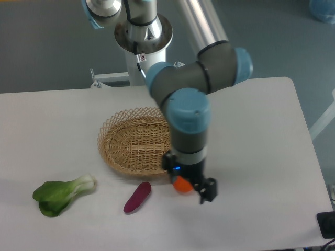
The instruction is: Place the green vegetable on the table
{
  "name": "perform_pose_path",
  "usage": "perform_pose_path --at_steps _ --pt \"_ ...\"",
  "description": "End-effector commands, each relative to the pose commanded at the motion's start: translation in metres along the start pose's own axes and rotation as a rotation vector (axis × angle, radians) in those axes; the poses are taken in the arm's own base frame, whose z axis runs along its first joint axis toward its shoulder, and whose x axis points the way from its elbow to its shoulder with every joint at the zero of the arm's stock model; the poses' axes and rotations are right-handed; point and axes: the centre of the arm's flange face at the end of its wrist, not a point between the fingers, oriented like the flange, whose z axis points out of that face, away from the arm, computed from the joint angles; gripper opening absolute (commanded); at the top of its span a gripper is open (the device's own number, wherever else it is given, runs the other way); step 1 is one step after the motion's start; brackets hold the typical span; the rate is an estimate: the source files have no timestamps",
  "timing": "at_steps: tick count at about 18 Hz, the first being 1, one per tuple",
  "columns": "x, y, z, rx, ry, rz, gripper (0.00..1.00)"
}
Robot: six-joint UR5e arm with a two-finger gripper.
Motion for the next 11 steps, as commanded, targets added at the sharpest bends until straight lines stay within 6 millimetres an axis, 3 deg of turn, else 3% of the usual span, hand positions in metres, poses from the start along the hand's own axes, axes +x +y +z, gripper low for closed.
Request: perform_pose_path --at_steps 4,7,11 --pt "-0.036 0.033 0.004 0.005 -0.001 -0.041 1.00" --pt "-0.061 0.045 0.006 -0.016 0.050 -0.022 1.00" --pt "-0.079 0.072 0.007 -0.027 0.058 -0.028 1.00"
